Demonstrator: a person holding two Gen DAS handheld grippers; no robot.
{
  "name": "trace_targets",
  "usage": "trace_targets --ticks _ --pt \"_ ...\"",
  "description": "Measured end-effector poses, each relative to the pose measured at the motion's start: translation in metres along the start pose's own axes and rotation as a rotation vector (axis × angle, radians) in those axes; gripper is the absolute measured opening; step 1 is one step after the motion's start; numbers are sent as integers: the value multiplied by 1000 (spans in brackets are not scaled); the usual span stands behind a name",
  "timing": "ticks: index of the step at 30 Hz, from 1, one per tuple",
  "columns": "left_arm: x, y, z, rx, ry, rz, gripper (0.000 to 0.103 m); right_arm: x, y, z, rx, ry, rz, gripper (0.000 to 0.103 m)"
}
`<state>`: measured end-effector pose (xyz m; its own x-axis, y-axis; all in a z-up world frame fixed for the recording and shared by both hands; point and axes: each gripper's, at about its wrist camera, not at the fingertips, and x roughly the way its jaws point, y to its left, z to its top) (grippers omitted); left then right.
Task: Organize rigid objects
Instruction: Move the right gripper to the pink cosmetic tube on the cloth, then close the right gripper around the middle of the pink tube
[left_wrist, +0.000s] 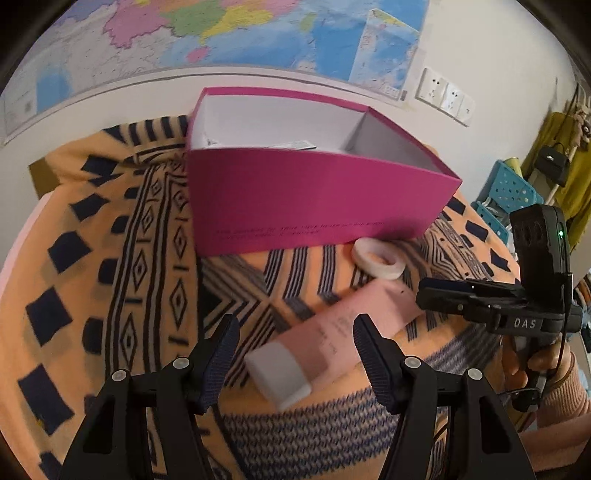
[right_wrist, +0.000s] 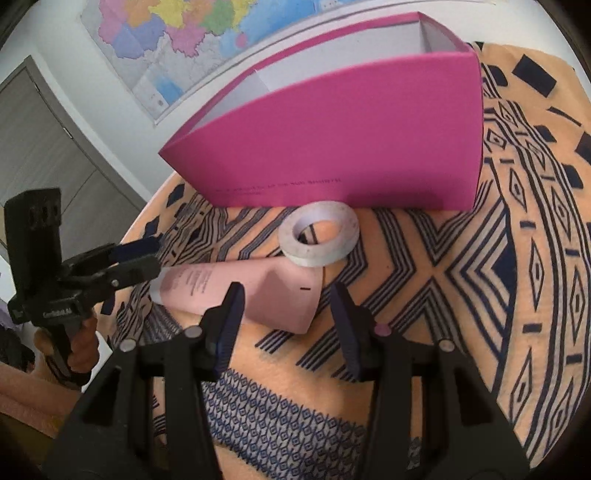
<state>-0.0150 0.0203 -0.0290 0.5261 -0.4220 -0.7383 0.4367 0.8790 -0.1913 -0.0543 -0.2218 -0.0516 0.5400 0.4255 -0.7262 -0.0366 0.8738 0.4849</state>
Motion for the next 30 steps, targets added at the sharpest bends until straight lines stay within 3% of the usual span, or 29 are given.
trace_targets --ticks 30 --pt "5 -3 -28 -26 88 -31 61 17 12 -2 10 6 3 56"
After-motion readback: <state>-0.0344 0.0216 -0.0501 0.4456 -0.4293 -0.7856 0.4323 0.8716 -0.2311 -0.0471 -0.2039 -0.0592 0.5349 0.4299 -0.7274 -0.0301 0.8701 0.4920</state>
